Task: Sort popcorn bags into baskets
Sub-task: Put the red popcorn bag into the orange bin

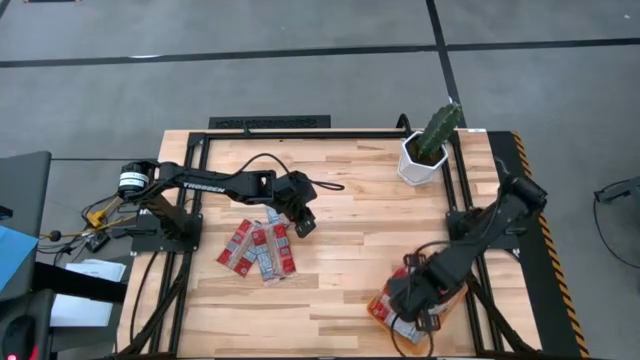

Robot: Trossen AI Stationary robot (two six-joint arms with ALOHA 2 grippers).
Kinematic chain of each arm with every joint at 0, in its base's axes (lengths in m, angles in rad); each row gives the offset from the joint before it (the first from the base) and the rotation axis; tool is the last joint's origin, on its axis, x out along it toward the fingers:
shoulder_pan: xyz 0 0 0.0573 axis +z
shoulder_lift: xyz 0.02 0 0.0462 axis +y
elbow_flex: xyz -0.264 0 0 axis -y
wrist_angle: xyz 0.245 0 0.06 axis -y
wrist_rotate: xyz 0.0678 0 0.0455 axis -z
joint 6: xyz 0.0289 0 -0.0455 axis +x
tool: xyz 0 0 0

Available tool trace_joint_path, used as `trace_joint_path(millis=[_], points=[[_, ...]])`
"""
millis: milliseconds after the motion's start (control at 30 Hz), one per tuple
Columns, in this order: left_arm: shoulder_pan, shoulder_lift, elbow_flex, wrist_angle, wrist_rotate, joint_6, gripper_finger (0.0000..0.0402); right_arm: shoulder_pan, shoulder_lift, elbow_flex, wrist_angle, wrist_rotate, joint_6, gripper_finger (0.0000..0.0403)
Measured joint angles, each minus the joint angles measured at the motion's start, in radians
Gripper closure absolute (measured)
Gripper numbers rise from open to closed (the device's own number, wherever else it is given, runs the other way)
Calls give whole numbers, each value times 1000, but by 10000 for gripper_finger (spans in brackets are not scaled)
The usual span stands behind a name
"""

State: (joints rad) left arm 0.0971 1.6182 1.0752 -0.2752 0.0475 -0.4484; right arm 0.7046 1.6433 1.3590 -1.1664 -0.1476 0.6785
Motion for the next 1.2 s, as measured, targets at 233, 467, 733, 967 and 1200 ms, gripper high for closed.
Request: trace_joint_path(millis=[233,467,733,967,1200], points=[[0,0,0,0,25,0,347,43,59,0,51,-5,-25,387],[0,0,0,0,52,0,347,48,-115,-33,48,114,49,384],[0,-1,0,2,52,-10,347,18,-406,-335,240,116,227,392],[0,-1,0,4,33,-16,347,-19,-312,-376,397,39,146,398],[0,-1,1,4,18,-18,347,-2,-195,-377,401,-14,109,376]])
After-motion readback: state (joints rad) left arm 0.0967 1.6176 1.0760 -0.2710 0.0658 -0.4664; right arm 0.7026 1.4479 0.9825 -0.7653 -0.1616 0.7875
